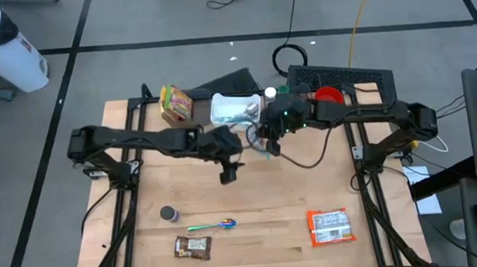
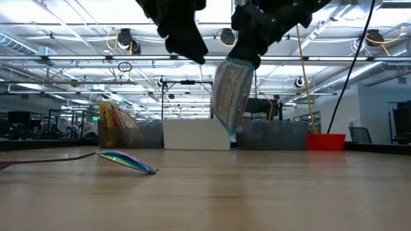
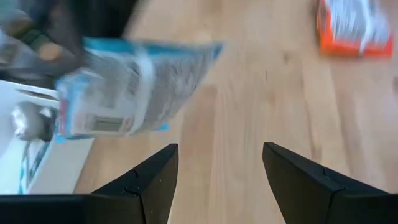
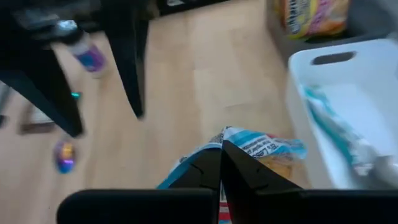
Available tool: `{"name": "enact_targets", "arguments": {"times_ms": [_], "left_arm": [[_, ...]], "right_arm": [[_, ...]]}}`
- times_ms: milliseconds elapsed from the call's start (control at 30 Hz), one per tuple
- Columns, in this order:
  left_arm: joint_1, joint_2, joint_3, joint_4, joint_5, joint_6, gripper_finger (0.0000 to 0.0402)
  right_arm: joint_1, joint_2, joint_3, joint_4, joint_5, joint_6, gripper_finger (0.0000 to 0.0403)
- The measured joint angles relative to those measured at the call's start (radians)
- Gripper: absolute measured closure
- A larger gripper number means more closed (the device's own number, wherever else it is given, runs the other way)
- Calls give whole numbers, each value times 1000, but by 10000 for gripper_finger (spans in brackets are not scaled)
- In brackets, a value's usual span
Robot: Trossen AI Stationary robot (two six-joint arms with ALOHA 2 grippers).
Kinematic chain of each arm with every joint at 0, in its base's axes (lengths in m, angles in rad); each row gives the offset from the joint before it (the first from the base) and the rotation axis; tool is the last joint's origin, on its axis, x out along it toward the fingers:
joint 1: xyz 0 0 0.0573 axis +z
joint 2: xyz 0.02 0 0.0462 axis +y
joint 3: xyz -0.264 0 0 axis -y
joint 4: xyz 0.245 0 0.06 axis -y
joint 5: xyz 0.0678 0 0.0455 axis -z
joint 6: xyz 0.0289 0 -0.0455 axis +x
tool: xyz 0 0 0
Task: Pick & Place Food Item
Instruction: Put the blue noodle pack into the left black bin
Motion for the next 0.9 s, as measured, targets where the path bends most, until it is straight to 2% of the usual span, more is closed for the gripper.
{"name": "enact_targets", "arguments": {"times_ms": [100,233,367,533,767,900], "left_arm": [[-20,43,0,0,-9,61,158],[-45,100,0,-5,-100,107,158],[-61,124,0,-12,-189,125,158],[-75,124,0,3,-220,130,158],[-98,119,1,59,-238,161,158],[-121,118,1,141,-201,255,158]], "right_arm": [[-33,0,0,5,-103,35,403],[-58,0,0,46,-193,64,403],[-72,0,-2,54,-188,87,403],[-97,-1,-47,181,-186,188,403],[-134,-1,-133,364,-188,307,403],[-153,-1,-192,483,-188,382,403]]}}
